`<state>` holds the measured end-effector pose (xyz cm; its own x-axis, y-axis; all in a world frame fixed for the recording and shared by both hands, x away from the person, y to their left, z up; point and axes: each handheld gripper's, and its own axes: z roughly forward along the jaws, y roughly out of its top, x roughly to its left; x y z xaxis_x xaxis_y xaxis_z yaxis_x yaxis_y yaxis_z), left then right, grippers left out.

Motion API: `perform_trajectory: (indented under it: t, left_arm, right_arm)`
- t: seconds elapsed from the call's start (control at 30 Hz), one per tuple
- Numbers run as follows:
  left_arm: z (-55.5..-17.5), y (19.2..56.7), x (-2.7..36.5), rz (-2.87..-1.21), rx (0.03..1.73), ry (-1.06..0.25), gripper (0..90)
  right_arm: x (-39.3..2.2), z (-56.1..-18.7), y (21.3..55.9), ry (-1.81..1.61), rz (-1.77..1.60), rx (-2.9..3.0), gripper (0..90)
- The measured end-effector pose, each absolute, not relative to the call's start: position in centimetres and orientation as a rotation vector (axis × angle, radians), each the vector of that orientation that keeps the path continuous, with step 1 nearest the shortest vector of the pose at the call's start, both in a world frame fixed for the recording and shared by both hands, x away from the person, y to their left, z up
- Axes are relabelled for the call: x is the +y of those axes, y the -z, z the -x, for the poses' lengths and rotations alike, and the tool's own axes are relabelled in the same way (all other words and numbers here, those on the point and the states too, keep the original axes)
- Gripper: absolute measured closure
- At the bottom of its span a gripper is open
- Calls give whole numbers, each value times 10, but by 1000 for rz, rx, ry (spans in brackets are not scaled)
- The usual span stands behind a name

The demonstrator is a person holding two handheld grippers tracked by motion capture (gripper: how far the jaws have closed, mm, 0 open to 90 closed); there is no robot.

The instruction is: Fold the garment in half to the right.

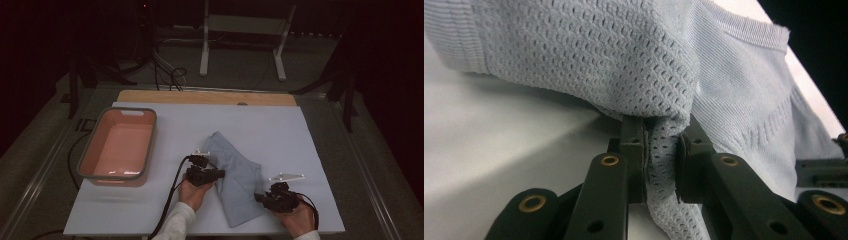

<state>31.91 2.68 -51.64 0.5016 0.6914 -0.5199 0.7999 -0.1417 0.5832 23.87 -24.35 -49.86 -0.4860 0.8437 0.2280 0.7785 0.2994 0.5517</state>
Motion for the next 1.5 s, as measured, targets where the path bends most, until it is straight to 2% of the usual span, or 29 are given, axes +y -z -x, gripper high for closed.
perform_trajectory:
  t: [0.8, 1.5]
  left_arm:
    - [-332, 484, 57, -1917, 1214, 47, 792]
    - [-343, 454, 86, -1908, 1177, 10, 792]
  right_arm:
    - [-202, -241, 484, -1057, -1547, 2399, 787]
    - [-163, -254, 469, -1100, -1489, 2461, 785]
